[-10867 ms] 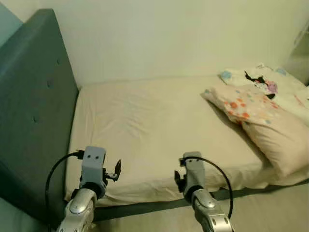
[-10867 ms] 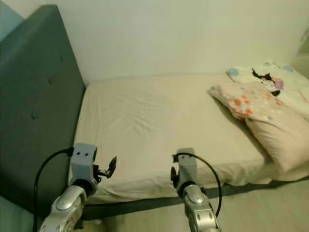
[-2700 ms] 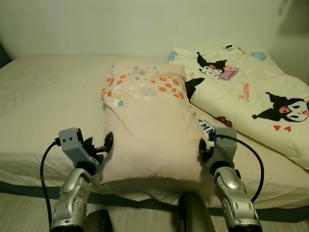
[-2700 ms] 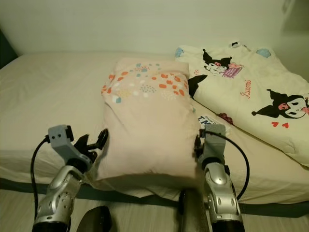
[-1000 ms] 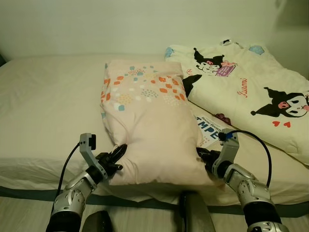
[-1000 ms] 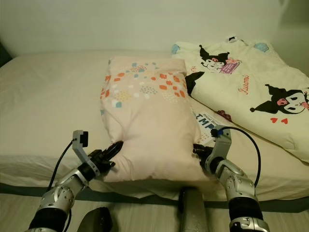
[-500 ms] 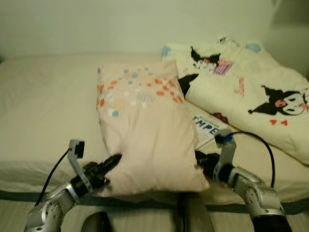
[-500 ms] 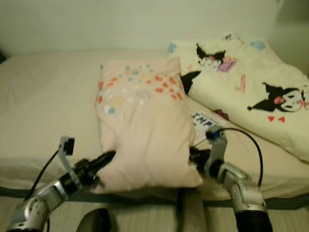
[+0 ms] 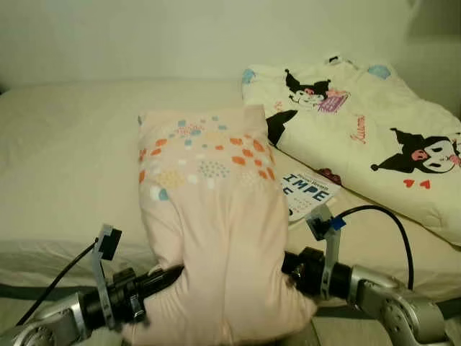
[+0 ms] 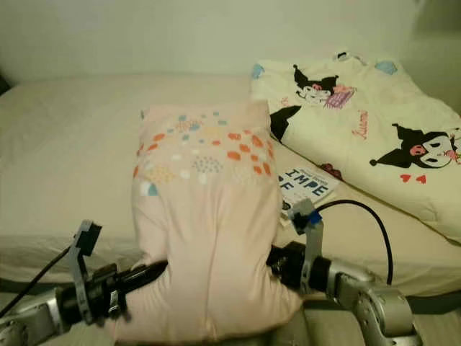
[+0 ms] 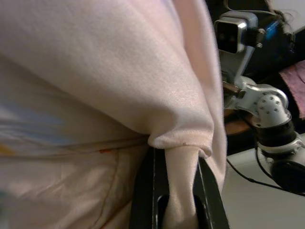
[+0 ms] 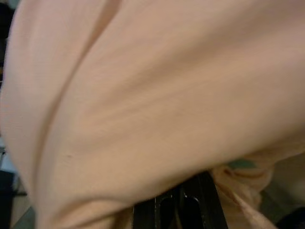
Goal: Clean up the room
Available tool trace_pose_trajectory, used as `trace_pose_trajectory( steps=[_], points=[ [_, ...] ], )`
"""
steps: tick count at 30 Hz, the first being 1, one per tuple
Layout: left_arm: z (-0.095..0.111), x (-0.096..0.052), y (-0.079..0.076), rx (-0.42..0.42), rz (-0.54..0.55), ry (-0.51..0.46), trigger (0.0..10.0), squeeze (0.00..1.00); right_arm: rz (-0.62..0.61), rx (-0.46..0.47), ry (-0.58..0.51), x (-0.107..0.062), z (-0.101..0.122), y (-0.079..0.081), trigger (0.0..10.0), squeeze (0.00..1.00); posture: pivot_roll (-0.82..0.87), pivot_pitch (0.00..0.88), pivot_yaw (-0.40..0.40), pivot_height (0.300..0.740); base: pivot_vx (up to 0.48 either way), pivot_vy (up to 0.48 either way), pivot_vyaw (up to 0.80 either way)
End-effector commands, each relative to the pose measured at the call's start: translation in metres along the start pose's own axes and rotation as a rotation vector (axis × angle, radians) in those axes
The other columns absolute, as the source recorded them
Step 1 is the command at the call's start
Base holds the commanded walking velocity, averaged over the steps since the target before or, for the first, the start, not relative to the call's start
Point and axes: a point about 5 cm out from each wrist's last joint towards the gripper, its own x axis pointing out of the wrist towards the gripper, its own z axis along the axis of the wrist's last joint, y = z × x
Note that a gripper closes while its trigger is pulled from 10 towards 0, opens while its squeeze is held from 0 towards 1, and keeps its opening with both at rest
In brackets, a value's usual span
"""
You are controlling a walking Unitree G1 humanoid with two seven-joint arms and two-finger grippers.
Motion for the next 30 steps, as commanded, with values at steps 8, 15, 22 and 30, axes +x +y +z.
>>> trace_pose_trajectory(
  steps=[8, 15, 22, 30],
  points=[
    [-0.023, 0.014, -0.014, 0.014, -0.053, 0.098, 1.9, 0.00, 0.204, -0.050, 0.075, 0.010, -0.011, 0.031, 0.0, 0.14, -0.13, 0.181, 0.041, 0.551, 0.000, 0.000, 0.00],
    [-0.018, 0.015, -0.019, -0.024, -0.063, 0.088, 10.0, 1.00, 0.150, -0.073, 0.084, -0.001, -0.004, 0.021, 10.0, 0.00, -0.13, 0.176, 0.045, 0.551, 0.000, 0.000, 0.00],
    [0.001, 0.005, -0.009, 0.044, 0.002, 0.072, 10.0, 0.00, 0.077, -0.147, 0.103, -0.026, 0.009, 0.005, 10.0, 0.00, -0.13, 0.174, 0.046, 0.551, 0.000, 0.000, 0.00],
    [0.003, -0.012, -0.002, 0.062, 0.045, 0.131, 10.0, 0.41, -0.009, -0.163, 0.195, -0.051, 0.006, -0.013, 10.0, 0.01, -0.13, 0.170, 0.049, 0.551, 0.000, 0.000, 0.00]
  ],
)
